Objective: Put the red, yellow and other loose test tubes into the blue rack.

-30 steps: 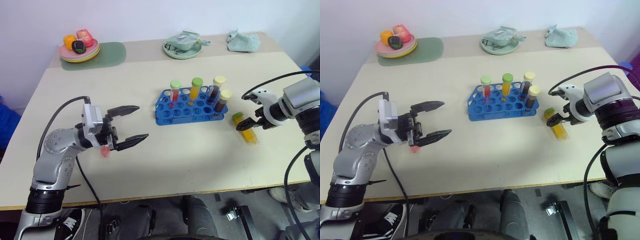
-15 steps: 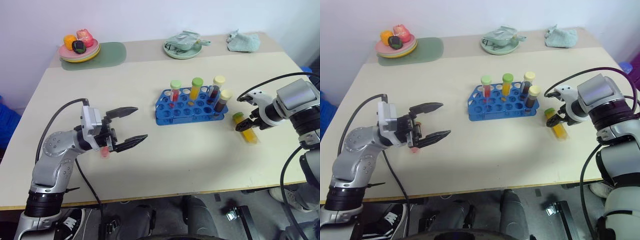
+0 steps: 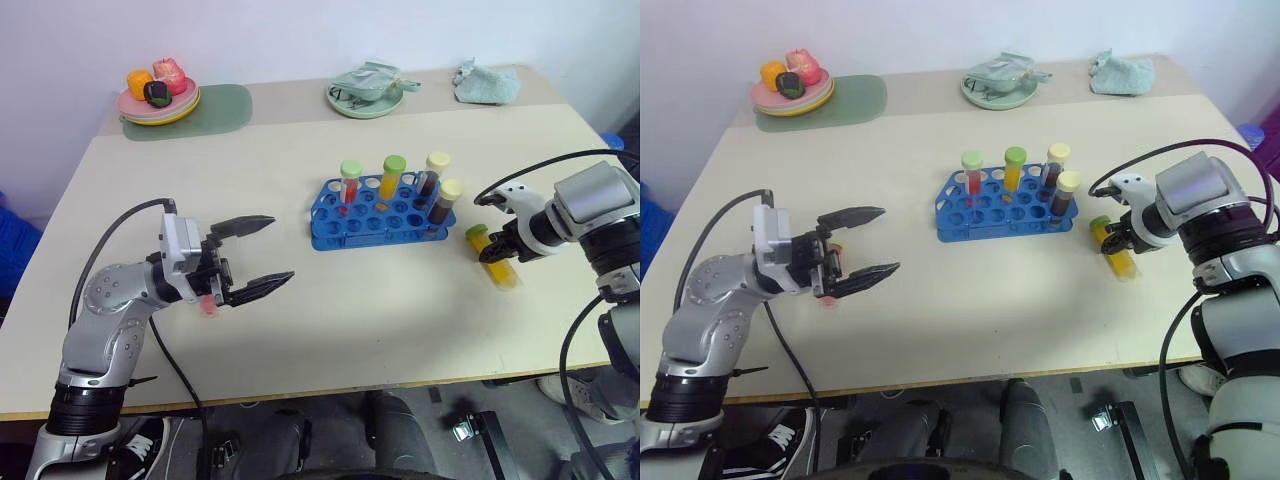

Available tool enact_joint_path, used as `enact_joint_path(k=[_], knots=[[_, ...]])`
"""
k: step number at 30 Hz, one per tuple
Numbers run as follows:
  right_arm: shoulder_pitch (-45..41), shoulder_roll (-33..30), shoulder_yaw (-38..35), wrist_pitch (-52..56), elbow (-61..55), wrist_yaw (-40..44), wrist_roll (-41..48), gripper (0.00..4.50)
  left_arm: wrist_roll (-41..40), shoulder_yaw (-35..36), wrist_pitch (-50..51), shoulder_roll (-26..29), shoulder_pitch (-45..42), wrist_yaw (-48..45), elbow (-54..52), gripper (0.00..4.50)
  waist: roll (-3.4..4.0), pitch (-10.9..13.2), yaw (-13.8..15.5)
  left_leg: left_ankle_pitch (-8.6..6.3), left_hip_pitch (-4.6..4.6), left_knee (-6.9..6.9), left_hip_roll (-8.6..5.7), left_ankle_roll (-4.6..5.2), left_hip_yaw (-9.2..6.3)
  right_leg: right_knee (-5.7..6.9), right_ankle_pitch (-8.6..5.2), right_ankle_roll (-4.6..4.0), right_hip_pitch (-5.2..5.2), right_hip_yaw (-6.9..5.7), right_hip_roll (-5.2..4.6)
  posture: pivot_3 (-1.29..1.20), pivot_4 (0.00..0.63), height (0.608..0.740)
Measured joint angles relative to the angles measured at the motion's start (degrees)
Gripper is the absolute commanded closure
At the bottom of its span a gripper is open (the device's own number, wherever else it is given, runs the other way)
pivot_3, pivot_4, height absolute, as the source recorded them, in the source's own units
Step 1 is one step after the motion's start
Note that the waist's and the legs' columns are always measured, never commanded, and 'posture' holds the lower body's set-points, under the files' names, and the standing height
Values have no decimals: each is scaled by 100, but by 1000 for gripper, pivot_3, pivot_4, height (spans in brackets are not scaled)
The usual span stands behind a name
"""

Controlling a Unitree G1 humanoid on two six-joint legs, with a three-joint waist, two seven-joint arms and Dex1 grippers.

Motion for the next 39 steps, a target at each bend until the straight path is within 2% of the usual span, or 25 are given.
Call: enact_joint_path(k=[3, 9, 11, 13, 16, 21, 25, 30, 33, 39], knots=[[-8, 4, -638, -65, 231, -409, -15, 3239, 0, 0, -47, 1, 1, -60, 66, 0, 0, 0, 4, 0, -2, 0, -1, 0, 0, 2, 0, 0, -1, 0, 0, 0, 150, 740], [-91, 67, -3078, -1290, 451, -1884, 31, 3239, 2, -1, -190, -4, -5, -229, 288, 0, 1, 0, -6, 0, 0, -3, 0, -1, 3, 3, 1, -1, -3, 0, 2, 0, 150, 740], [365, 245, -3980, -1677, -328, -2132, 242, 3239, 5, -14, -227, -6, -97, -306, 473, 0, -3, -2, -1, 1, 3, -3, 3, -1, 0, 3, 1, 0, 3, -2, 4, 0, 150, 740], [861, 608, -4524, -2016, -1147, -2224, 497, 3239, 9, -35, -266, -6, -262, -399, 641, 0, -2, -3, -10, 1, 2, 1, 3, 0, 2, 4, 9, 7, 6, -1, 4, 0, 150, 740], [1602, 1031, -4843, -2729, -2296, -2366, 683, 3239, 8, -22, -305, 26, -427, -492, 775, 0, 4, -3, -14, 1, 1, 3, 1, 0, 4, 9, 11, 8, 1, 0, 3, 0, 150, 740], [1947, 2076, -5661, -3351, -4134, -2880, 1316, 3239, -61, 10, -105, 134, -507, -541, 978, 0, 3, -4, -37, 1, 6, -3, 5, -1, -1, 10, 11, 8, 1, 0, 9, 0, 150, 740], [2754, 2948, -5395, -4005, -5447, -3090, 1576, 3239, -140, 167, 10, 299, -483, -619, 1000, 0, -1, -6, -49, 1, 17, -2, 3, -1, 1, 10, 11, 8, 11, 0, 8, 0, 150, 740], [3251, 3649, -4660, -4407, -5994, -3279, 1707, 3239, -170, 195, 166, 327, -483, -572, 940, 0, 0, -6, -56, 1, 34, -4, 3, -1, 2, 13, 11, 7, 20, 1, 10, 0, 150, 740], [3686, 3844, -3944, -5263, -5796, -3241, 1263, 3239, -167, 192, 263, 333, -508, -495, 868, 0, 0, -6, -60, 1, 47, -12, 2, -1, 6, 12, 11, 7, 28, 1, 10, 0, 150, 740], [3925, 4136, -3120, -6804, -4597, -3136, 434, 3239, -169, 193, 447, 402, -614, -357, 686, 0, 2, -5, -158, 1, 58, -19, 2, -1, 10, 14, 11, 6, 29, 1, 10, 0, 150, 740]])
